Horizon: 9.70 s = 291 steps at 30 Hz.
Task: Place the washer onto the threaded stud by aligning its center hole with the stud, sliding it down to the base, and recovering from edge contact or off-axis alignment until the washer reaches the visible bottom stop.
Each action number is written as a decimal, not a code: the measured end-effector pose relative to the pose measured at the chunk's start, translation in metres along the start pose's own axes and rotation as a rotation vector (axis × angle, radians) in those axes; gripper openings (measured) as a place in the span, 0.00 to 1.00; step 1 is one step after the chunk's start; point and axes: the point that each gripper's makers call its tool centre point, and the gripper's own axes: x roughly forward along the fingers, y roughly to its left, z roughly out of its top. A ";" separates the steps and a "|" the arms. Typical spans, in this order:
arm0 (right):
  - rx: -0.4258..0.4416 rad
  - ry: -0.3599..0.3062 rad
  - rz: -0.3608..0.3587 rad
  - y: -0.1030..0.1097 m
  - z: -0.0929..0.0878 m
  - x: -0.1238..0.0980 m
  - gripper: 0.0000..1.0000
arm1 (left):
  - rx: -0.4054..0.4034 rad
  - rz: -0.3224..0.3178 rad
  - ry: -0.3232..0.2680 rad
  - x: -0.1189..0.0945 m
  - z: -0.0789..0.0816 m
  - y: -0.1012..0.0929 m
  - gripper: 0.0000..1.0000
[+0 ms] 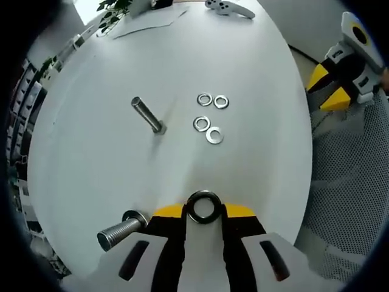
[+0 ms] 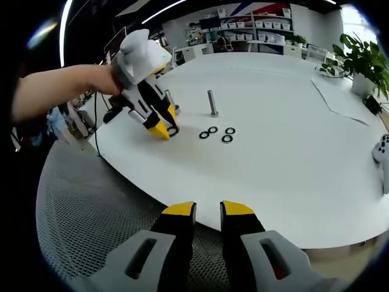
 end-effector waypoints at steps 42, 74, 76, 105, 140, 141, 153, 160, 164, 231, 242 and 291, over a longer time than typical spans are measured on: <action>-0.001 -0.003 0.000 -0.001 0.000 0.000 0.19 | -0.099 0.158 -0.155 -0.042 -0.001 0.019 0.19; -0.004 0.005 0.002 0.000 -0.001 0.000 0.19 | -0.104 0.251 -0.135 -0.073 -0.012 0.074 0.19; -0.004 0.005 0.003 0.000 -0.001 0.000 0.19 | -0.106 0.244 -0.130 -0.071 -0.013 0.075 0.19; -0.009 0.003 0.012 0.002 0.000 0.000 0.19 | -0.111 0.177 -0.057 -0.042 -0.017 0.075 0.19; -0.023 -0.003 0.019 0.003 0.001 0.000 0.18 | -0.195 0.146 -0.013 -0.042 -0.057 0.060 0.26; -0.022 -0.006 0.019 0.003 0.002 0.000 0.18 | -0.224 0.148 -0.031 -0.045 -0.057 0.057 0.26; -0.017 -0.006 0.020 0.003 0.001 0.001 0.18 | -0.392 0.187 -0.155 -0.089 -0.096 0.007 0.24; -0.014 -0.001 0.021 0.003 0.000 0.001 0.18 | -0.488 0.237 -0.243 -0.109 -0.111 -0.013 0.21; -0.012 0.008 0.017 0.002 -0.001 0.001 0.18 | -0.523 0.300 -0.315 -0.122 -0.122 -0.023 0.21; 0.022 -0.004 0.001 0.001 -0.002 0.000 0.20 | -0.803 0.491 -0.596 -0.106 -0.146 -0.050 0.38; 0.005 0.008 0.009 0.002 -0.002 0.001 0.20 | -0.820 0.495 -0.604 -0.107 -0.147 -0.048 0.37; -0.514 0.357 0.207 0.009 0.070 0.106 0.21 | -0.807 0.489 -0.545 -0.097 -0.153 -0.048 0.20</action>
